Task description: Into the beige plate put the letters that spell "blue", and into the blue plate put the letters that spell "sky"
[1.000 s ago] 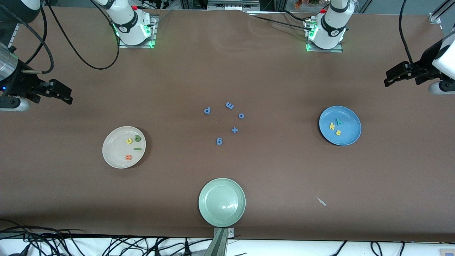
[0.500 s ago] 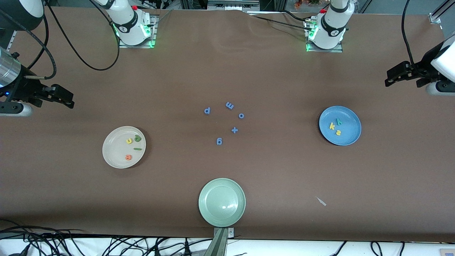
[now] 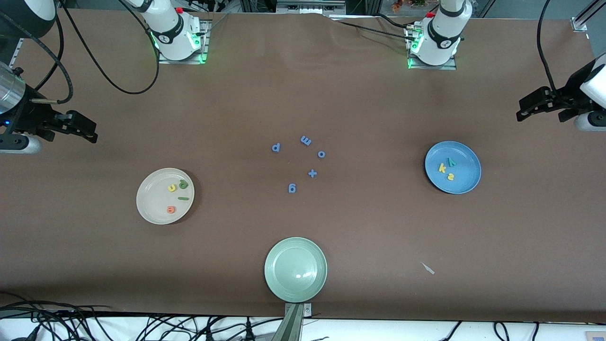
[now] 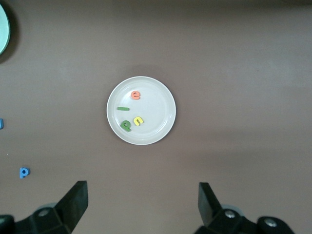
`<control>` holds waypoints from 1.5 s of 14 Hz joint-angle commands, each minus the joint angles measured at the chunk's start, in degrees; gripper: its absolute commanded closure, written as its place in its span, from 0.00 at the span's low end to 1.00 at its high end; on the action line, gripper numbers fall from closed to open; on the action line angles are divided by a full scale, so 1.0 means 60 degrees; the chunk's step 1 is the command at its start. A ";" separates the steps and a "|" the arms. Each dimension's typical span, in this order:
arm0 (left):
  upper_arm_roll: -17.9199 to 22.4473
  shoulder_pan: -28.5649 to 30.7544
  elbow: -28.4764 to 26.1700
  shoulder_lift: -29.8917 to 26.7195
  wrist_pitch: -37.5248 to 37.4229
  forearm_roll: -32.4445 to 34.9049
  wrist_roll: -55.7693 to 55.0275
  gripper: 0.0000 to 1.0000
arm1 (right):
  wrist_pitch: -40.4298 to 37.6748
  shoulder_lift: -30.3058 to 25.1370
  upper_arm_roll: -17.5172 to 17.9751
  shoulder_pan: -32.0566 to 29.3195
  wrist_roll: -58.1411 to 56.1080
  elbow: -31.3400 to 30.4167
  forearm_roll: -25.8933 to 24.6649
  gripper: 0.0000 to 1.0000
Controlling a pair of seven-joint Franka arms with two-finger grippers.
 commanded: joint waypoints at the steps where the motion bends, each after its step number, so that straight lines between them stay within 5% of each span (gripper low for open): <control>1: -0.0046 0.0004 -0.0023 -0.0039 0.0101 0.0116 0.0138 0.00 | -0.0178 0.0022 0.0049 -0.0066 0.0052 0.0051 0.0081 0.00; 21: 0.0013 0.0151 -0.0082 0.0005 -0.0001 0.0219 0.0167 0.00 | -0.0179 -0.0360 0.0079 -0.0066 0.0126 -0.0492 0.0198 0.00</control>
